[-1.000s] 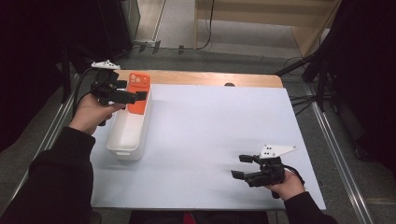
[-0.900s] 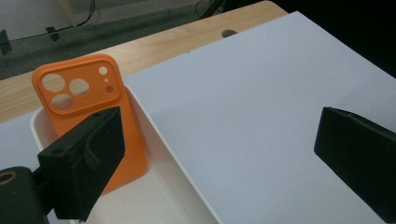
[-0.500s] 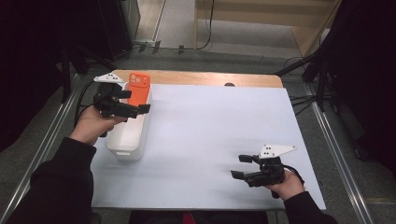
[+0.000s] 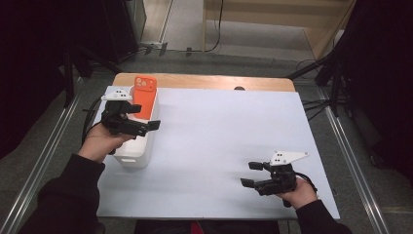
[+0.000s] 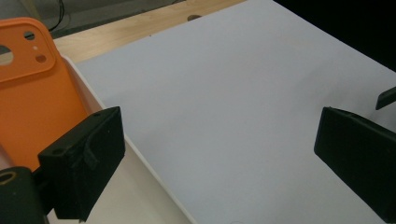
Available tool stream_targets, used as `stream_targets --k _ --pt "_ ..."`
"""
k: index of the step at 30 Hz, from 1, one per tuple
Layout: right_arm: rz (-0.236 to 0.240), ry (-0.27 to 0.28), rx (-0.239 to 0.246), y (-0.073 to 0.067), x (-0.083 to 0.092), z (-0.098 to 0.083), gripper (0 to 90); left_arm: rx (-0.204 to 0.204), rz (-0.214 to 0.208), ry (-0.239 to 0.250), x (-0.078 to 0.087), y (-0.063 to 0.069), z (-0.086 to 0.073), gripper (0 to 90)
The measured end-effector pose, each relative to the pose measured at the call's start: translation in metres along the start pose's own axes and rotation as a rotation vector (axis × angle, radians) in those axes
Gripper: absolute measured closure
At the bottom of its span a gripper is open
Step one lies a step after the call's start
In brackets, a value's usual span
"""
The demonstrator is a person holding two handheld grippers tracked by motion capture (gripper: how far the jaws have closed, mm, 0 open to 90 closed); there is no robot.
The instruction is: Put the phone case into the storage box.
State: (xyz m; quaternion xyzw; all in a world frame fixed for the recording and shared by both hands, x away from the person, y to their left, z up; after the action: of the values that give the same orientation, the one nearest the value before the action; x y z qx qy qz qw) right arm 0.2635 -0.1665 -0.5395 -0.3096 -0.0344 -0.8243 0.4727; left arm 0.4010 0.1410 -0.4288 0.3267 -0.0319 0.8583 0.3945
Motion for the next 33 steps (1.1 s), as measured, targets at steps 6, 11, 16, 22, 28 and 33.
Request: stream_targets --k 6,11,16,22,28,33 --pt "0.001 -0.004 0.002 0.0 -0.001 0.0 26.0 -0.001 -0.006 0.006 0.0 0.004 -0.008 2.3" --pt "0.003 -0.004 0.003 0.0 -0.001 0.0 26.0 0.004 -0.014 0.008 -0.001 0.007 -0.015 2.2" --pt "0.004 -0.004 0.005 0.0 -0.001 0.0 26.0 -0.002 -0.012 0.01 -0.003 0.01 -0.022 2.2" --pt "0.008 -0.01 0.003 -0.001 -0.002 -0.001 26.0 -0.017 -0.013 0.024 -0.005 0.015 -0.03 2.2" --pt "0.011 -0.01 0.006 -0.001 -0.003 0.0 26.0 -0.051 -0.016 0.009 -0.008 0.02 -0.042 2.2" --pt "0.012 -0.012 0.006 -0.002 -0.003 0.0 26.0 -0.059 -0.024 0.012 -0.008 0.025 -0.048 2.2"
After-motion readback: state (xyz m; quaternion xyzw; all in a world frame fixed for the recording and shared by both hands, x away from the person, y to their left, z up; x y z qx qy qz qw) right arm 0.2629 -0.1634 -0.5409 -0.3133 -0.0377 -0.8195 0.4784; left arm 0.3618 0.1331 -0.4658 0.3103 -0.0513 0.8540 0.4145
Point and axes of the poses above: each handheld gripper's, and its own axes: x roughly backward along the jaws, z roughly out of its top, y roughly to its right, the point moved 10 cm from there along -x, roughly forward along the jaws, and after that the axes turned 4 degrees about x, right-handed, at the moved point
